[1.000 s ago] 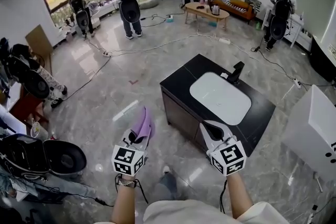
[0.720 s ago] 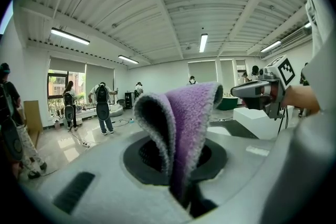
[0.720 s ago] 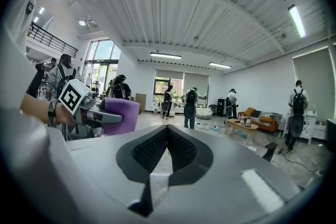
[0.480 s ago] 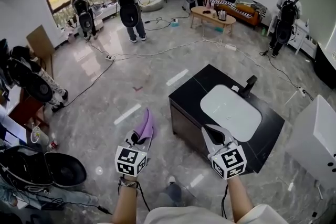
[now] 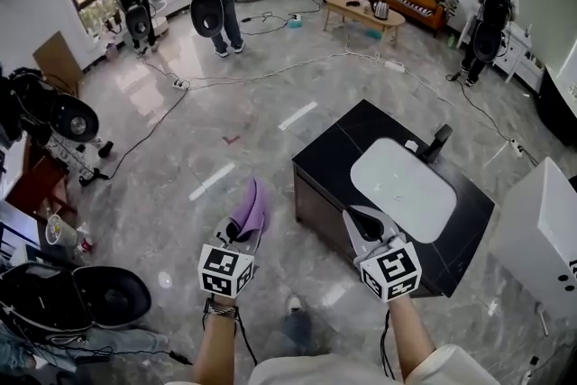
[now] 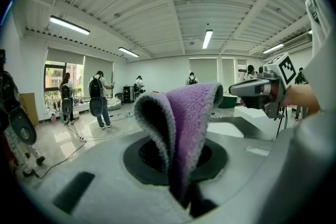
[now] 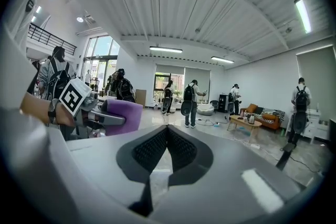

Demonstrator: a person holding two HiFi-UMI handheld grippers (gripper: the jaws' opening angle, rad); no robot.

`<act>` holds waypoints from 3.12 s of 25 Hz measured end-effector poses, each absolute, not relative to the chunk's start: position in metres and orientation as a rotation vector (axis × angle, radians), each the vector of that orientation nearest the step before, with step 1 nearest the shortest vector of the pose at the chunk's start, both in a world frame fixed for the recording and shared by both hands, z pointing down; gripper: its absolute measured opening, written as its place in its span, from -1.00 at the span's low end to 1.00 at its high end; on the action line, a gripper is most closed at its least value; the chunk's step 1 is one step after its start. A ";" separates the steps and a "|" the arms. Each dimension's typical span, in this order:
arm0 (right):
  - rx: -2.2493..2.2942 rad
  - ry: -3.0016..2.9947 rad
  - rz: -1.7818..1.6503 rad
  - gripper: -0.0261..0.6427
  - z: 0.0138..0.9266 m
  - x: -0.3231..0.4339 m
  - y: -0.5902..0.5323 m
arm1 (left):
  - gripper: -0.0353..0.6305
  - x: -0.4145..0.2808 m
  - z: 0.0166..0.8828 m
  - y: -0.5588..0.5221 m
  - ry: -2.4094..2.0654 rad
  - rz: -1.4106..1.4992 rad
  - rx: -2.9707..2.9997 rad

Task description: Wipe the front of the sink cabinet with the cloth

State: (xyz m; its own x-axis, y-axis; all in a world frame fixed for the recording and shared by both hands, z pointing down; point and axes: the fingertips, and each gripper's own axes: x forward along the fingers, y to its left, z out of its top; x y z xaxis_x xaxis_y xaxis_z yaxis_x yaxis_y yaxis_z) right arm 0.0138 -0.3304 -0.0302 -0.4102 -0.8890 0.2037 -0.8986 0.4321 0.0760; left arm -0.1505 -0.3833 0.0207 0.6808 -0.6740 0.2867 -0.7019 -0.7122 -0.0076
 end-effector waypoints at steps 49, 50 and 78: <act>1.618 -2.408 0.230 -0.90 0.168 0.026 -0.436 | -0.75 -0.100 0.234 -0.537 -1.029 0.417 2.706; 1.619 -2.408 0.233 -0.90 0.174 0.026 -0.434 | -0.75 -0.099 0.241 -0.539 -1.037 0.408 2.699; 1.591 -2.538 0.158 -0.90 0.369 0.042 -0.427 | -0.75 -0.038 0.450 -0.619 -1.125 0.386 2.783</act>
State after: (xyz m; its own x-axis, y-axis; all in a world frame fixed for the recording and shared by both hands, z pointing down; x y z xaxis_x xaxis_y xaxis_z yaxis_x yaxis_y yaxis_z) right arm 0.0422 -0.4269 0.3686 -0.4300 -0.8856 0.1754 -0.9005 0.4347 -0.0132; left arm -0.0379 -0.6194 0.4502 0.6921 -0.6667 0.2767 -0.6961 -0.7178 0.0115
